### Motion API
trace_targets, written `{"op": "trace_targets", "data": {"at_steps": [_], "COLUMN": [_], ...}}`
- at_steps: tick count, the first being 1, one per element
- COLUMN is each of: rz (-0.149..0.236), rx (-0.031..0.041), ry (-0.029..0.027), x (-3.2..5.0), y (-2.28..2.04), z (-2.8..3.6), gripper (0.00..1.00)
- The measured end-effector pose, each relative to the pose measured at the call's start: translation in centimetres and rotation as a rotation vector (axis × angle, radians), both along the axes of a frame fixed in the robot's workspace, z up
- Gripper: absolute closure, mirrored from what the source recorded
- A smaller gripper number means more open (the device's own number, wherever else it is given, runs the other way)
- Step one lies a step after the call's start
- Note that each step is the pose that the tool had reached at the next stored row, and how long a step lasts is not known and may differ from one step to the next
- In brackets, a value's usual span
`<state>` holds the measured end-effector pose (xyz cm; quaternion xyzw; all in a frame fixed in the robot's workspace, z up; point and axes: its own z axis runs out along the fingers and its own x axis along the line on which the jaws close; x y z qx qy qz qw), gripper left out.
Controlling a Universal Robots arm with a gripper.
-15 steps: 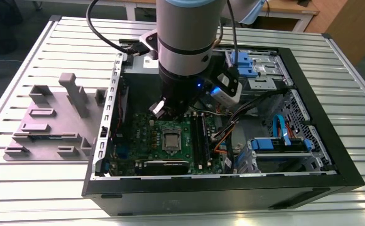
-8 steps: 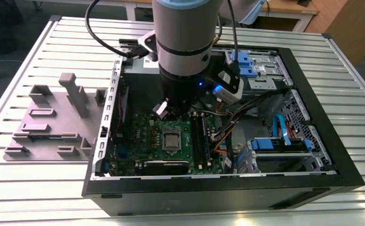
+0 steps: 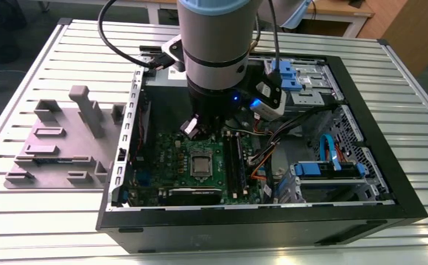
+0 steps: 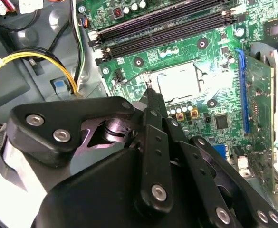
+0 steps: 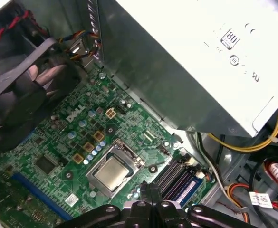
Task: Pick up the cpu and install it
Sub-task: 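Install the first cpu locking lever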
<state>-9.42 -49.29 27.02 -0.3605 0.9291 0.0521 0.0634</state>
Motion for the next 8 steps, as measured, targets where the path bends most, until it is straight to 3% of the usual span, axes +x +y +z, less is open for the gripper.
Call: {"op": "trace_targets", "data": {"at_steps": [4, 6, 8], "rz": [0.002, 0.003, 0.003], "rx": [0.0393, 0.0556, 0.0586], "ry": [0.0000, 0.0007, 0.0026], "x": [0.13, 0.26, 0.30], "y": [0.01, 0.01, 0.02], "z": [-0.17, -0.25, -0.28], "gripper": [0.89, 0.89, 0.89]}}
